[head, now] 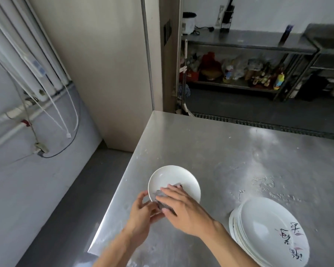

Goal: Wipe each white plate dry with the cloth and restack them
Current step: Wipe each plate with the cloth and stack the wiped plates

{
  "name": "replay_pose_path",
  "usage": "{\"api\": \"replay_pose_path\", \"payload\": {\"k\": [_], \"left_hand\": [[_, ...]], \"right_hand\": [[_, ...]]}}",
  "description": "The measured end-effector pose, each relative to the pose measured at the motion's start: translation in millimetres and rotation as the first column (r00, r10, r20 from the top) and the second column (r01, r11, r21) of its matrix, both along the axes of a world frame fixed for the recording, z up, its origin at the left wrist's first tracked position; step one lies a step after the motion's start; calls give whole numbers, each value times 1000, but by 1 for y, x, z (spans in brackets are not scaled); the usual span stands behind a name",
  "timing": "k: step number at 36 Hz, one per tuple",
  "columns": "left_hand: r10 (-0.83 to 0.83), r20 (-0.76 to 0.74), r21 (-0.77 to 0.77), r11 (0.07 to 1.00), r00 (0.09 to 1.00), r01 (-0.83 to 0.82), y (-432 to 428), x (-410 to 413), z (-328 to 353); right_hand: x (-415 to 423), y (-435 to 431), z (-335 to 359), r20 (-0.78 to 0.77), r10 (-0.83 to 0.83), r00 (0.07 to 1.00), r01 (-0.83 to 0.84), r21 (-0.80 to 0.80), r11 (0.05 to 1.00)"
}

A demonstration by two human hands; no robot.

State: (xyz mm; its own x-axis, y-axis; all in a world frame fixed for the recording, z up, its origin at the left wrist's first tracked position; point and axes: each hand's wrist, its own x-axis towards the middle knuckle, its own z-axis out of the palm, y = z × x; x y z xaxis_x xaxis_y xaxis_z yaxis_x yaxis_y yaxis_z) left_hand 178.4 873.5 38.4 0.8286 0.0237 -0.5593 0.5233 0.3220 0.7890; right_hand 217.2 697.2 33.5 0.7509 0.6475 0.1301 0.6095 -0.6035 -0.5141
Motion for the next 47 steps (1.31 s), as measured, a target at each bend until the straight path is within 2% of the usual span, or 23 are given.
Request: {"api": "replay_pose_path", "payload": {"k": [2, 6, 9, 15, 19, 25, 32, 34, 39, 42, 47], "left_hand": [[38, -11, -4, 999, 999, -38, 7, -2, 2], [63, -8, 8, 998, 998, -63, 17, -10, 10], [15, 29, 25, 1000, 999, -16, 17, -19, 19], [-77, 91, 28, 997, 993, 75, 3, -35, 34], [-127, 143, 48, 991, 982, 121, -5, -37, 41], [-58, 162, 35, 998, 985, 53, 0, -33, 38], [19, 135, 2, 1000, 991, -20, 16, -33, 31], [30, 136, 6, 999, 990, -31, 18, -32, 31], [37, 177, 36, 998, 983, -44, 23, -32, 37], [-45, 216, 68, 997, 975, 31, 27, -33, 41], [-148, 253, 103, 987, 956, 125, 18, -30, 45]], "right_hand": [[-2, -7, -1, 1, -2, 1000, 2, -95, 995], [-2, -20, 5, 30, -107, 994, 110, -160, 981], [0, -20, 11, 107, -185, 977, 198, -131, 971], [10, -6, 25, 43, -368, 929, 371, -100, 923], [5, 13, 38, -47, -361, 931, 360, -31, 932], [-15, 33, 44, -102, -152, 983, 165, 134, 977], [-19, 17, 40, -127, -112, 986, 116, 25, 993], [-18, 12, 40, -98, -137, 986, 134, -38, 990], [-12, -3, 38, 172, -249, 953, 267, -95, 959], [-8, -5, 37, 205, -353, 913, 378, -100, 920], [2, 0, 42, 154, -513, 845, 529, -96, 843]]}}
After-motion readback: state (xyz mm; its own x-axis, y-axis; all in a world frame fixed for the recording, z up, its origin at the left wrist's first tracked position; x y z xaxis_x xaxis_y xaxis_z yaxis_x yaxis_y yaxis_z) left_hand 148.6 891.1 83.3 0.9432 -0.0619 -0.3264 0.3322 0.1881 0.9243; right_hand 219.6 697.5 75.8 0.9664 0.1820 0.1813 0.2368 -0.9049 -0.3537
